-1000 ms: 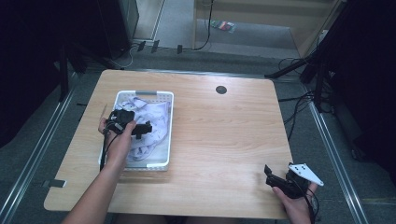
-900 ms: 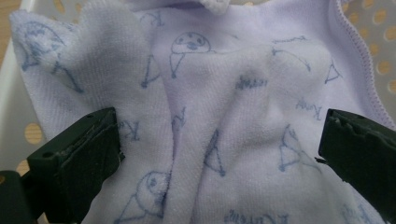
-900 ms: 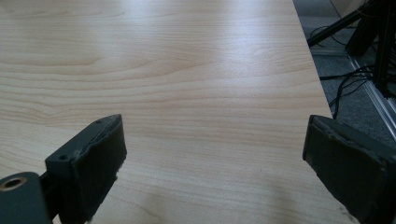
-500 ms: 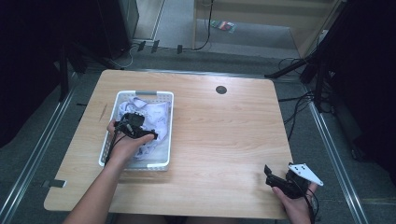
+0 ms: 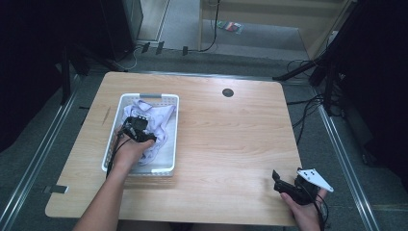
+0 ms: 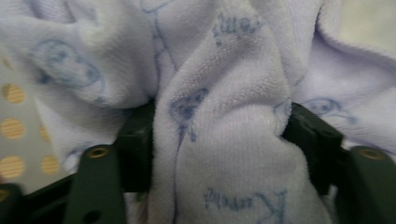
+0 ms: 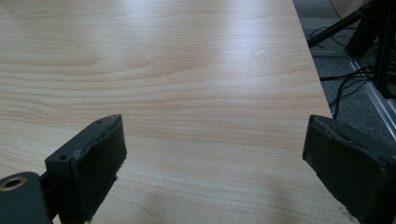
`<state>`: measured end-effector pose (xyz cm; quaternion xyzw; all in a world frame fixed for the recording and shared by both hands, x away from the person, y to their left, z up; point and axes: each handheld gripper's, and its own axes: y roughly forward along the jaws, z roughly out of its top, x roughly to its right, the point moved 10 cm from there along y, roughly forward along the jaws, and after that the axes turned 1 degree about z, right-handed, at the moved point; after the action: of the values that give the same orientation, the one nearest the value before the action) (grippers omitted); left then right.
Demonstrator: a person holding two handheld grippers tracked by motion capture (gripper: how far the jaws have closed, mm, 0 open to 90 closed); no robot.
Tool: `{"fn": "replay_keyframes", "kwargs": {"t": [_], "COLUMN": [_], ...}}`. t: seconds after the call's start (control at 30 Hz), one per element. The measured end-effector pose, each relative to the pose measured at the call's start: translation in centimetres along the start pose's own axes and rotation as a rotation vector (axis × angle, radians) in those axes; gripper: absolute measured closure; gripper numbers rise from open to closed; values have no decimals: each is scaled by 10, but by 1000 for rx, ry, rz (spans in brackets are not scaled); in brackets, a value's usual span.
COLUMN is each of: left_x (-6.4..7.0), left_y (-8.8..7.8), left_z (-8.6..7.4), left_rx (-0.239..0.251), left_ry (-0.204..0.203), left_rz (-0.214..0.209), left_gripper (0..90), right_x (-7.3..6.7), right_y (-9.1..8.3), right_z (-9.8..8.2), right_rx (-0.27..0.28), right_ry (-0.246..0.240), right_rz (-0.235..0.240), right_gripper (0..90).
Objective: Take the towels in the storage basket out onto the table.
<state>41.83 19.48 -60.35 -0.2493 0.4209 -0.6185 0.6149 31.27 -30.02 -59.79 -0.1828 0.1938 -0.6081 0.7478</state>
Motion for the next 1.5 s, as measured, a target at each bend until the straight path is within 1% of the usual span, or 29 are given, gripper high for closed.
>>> {"fn": "replay_keyframes", "kwargs": {"t": [0.07,0.1,0.13,0.2,0.23,0.3,0.37,0.4,0.47,0.5,0.53,0.6,0.63,0.67,0.7,0.73,0.77,0.8,0.87,0.9,0.97,1.0,1.13,1.2,1.3,1.4,1.5], "left_x": [-2,-2,-3,-5,-6,-7,-8,-7,-10,-10,-10,-11,-12,-12,-13,-13,-13,-14,-14,-14,-13,-13,-12,-12,-11,-9,-4], "left_y": [-1,-2,-3,-6,-6,-8,-10,-12,-17,-19,-22,-27,-29,-32,-34,-36,-40,-43,-50,-53,-61,-63,-82,-93,-106,-115,-123], "left_z": [1,0,1,3,4,6,7,9,14,16,18,20,20,22,22,24,26,26,30,31,35,36,44,51,58,62,66], "left_rx": [5,2,7,18,19,32,42,58,100,120,138,169,176,195,200,214,231,236,275,281,314,323,380,420,462,490,508], "left_ry": [-3,-3,-11,-42,-62,-86,-99,-103,-119,-137,-136,-143,-137,-148,-145,-153,-156,-154,-168,-163,-169,-168,-172,-186,-185,-178,-173], "left_rz": [11,4,5,-6,-15,-43,-57,-71,-66,-72,-81,-75,-74,-75,-76,-79,-78,-79,-84,-84,-92,-91,-91,-94,-94,-93,-105], "left_gripper": [452,482,502,553,567,578,585,588,597,599,600,601,601,600,600,600,600,600,599,599,599,598,596,595,595,594,593], "right_x": [0,0,0,0,0,0,0,0,0,0,0,0,0,0,0,0,0,0,0,0,0,0,0,0,0,0,0], "right_y": [0,0,0,0,0,0,0,0,0,0,0,0,0,0,0,0,0,0,0,0,0,0,0,0,0,0,0], "right_z": [0,0,0,0,0,0,0,0,0,0,0,0,0,0,0,0,0,0,0,0,0,0,0,0,0,0,0], "right_rx": [0,0,0,0,1,1,1,2,1,2,2,1,1,0,0,1,1,0,-1,0,-2,-2,-2,-2,-2,-2,-1], "right_ry": [0,1,0,1,0,0,1,2,5,2,2,1,0,0,0,-1,0,0,1,-1,0,0,0,0,0,0,0], "right_rz": [1,1,1,0,0,0,-1,0,-1,0,0,-1,0,0,0,0,-1,-1,-1,0,-1,0,-1,-1,-1,0,-1], "right_gripper": [58,58,58,58,58,58,58,58,58,58,58,58,58,58,58,58,58,58,58,58,58,58,58,58,58,58,58]}}
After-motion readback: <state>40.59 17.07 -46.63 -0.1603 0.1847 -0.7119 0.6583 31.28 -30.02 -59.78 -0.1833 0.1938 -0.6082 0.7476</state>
